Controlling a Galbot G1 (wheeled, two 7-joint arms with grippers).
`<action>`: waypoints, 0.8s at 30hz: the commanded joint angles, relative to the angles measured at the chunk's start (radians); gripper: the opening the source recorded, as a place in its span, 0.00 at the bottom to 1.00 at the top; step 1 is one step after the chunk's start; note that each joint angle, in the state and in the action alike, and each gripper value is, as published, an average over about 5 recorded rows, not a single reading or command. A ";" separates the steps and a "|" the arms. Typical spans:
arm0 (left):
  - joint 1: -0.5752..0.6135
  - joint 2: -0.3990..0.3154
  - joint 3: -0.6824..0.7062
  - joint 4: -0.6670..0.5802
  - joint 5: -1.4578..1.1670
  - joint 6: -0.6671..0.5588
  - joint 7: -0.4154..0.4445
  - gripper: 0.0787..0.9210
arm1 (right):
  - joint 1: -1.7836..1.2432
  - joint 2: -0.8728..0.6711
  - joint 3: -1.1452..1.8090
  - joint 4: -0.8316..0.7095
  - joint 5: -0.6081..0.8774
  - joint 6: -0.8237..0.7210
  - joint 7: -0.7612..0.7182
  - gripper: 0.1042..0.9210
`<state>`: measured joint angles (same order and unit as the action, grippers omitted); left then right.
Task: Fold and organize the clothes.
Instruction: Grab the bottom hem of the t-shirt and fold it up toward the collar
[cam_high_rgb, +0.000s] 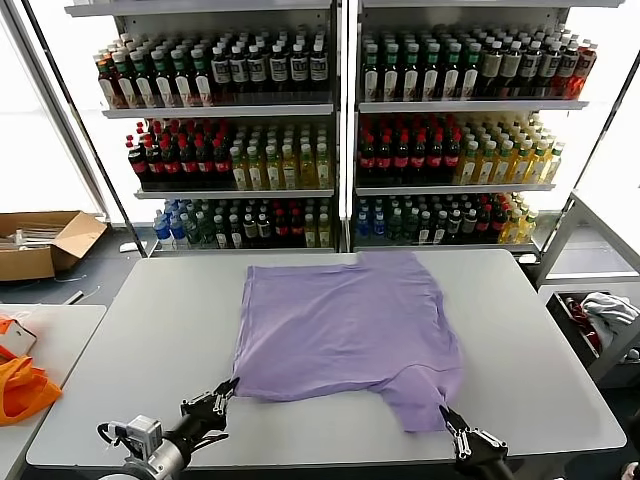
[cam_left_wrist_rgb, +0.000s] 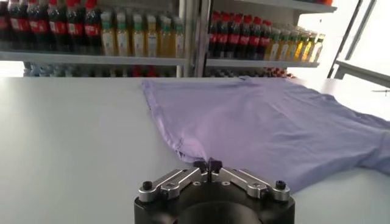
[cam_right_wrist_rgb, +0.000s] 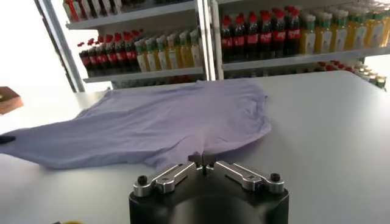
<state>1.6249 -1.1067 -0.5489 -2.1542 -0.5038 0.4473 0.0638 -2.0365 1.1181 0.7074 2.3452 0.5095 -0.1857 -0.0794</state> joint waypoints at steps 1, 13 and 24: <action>0.241 -0.020 -0.156 -0.121 -0.005 0.029 0.004 0.01 | -0.177 -0.007 0.083 0.074 0.012 0.043 -0.023 0.00; 0.176 0.088 -0.147 -0.107 -0.012 0.130 0.029 0.01 | -0.019 0.003 0.051 0.071 0.064 0.025 0.029 0.00; -0.062 0.209 -0.052 0.007 -0.159 0.130 0.028 0.01 | 0.405 -0.074 -0.122 -0.060 0.115 -0.025 0.222 0.00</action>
<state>1.7282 -1.0005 -0.6521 -2.2164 -0.5437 0.5535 0.0898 -1.8788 1.0799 0.6694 2.3454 0.5940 -0.1913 0.0396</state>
